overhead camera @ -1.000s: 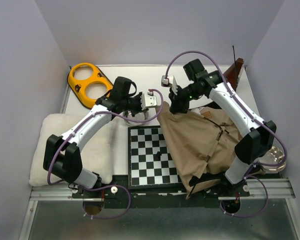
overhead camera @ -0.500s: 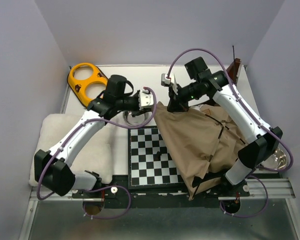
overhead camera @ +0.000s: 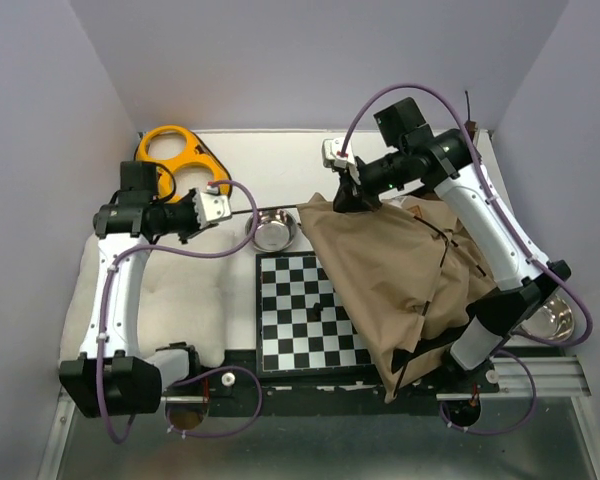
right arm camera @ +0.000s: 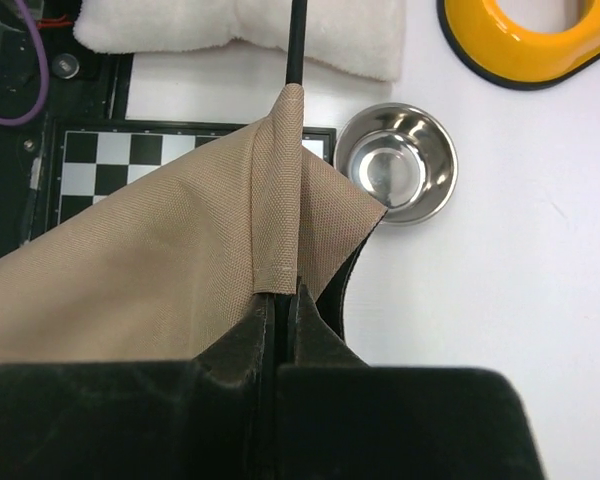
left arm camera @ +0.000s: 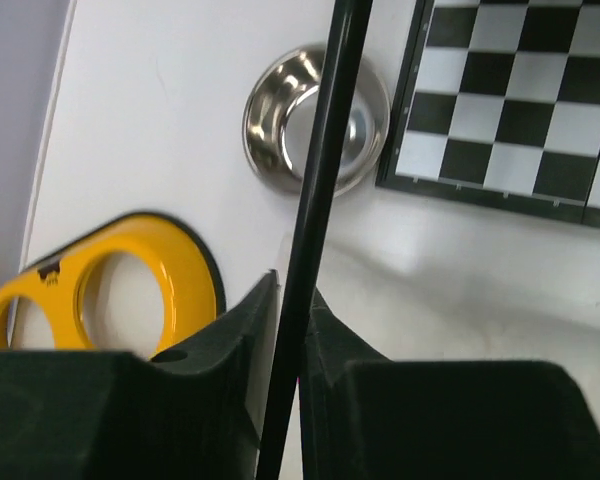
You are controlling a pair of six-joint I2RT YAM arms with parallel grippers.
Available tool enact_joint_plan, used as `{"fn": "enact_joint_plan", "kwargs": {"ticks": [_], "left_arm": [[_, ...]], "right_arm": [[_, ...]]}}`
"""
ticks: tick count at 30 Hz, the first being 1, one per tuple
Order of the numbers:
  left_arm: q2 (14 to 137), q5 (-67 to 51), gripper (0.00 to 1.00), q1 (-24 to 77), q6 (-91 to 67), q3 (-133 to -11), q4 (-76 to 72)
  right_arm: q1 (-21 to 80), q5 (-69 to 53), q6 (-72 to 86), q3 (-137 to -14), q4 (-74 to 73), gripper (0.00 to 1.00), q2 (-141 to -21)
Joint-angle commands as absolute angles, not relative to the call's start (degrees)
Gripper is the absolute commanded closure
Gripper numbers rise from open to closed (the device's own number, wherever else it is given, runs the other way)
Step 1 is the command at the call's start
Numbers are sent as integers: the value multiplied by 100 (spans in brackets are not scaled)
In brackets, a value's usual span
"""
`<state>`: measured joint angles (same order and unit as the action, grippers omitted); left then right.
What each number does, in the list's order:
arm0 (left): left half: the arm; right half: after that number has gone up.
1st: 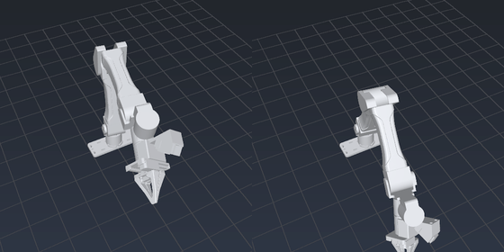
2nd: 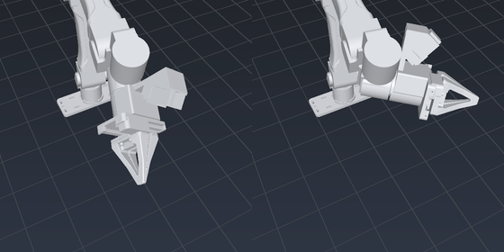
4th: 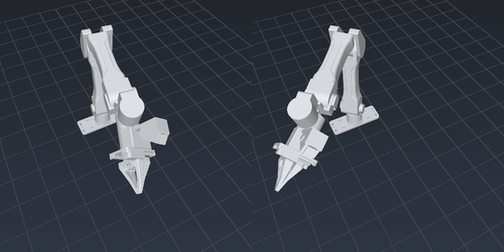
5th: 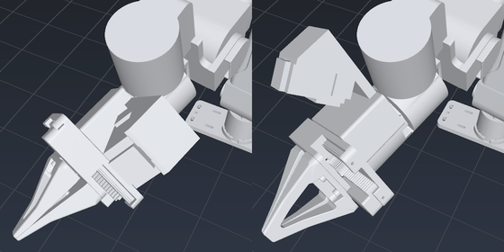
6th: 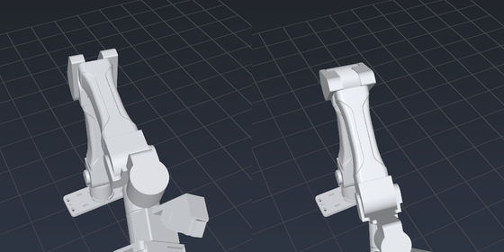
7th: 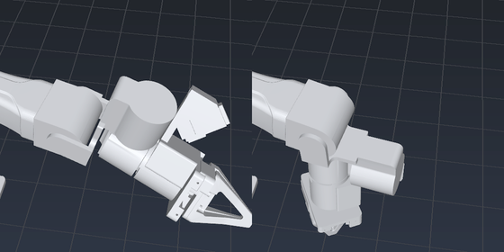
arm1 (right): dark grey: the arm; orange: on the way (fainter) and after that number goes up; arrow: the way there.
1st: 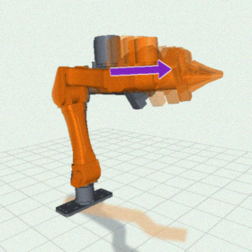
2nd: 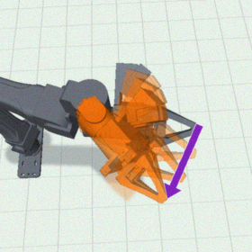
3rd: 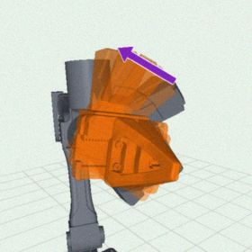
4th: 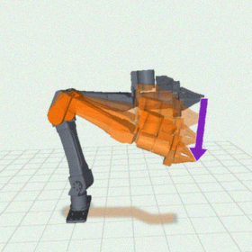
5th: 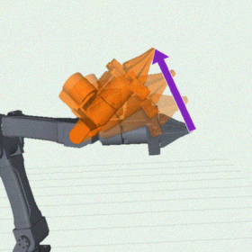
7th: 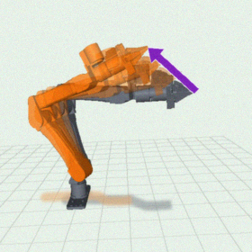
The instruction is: Set up the pet tent
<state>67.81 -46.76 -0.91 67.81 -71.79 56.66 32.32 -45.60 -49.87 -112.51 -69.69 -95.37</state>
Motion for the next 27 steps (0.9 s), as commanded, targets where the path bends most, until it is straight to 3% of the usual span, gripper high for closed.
{"fn": "enact_joint_plan", "kwargs": {"ticks": [1,2,3,5,9,13,22,27], "left_arm": [[6469,-4483,83,-799,8067,-7242,6819],[6434,-4491,96,-869,8164,-7225,6881],[6373,-4543,100,-879,8217,-7199,6917],[6241,-4806,100,-870,8157,-7119,6795],[6126,-5291,100,-450,6964,-7171,5978],[6170,-5081,100,490,5830,-7269,5030],[6591,-4386,100,2213,4370,-7251,3219],[6951,-4140,100,3013,3929,-7295,2532]], "right_arm": [[3287,-4333,-5642,-11917,-7610,99,-9773],[3287,-4333,-5660,-11996,-7664,99,-9808],[3296,-4350,-5660,-12058,-7708,99,-9835],[3339,-4342,-5616,-12172,-7743,95,-9879],[3436,-4289,-5555,-12252,-7708,66,-9949],[3507,-4350,-5520,-12287,-7717,53,-9949],[3612,-4544,-5440,-12208,-7708,54,-9862],[3621,-4649,-5353,-12138,-7655,59,-9765]]}}
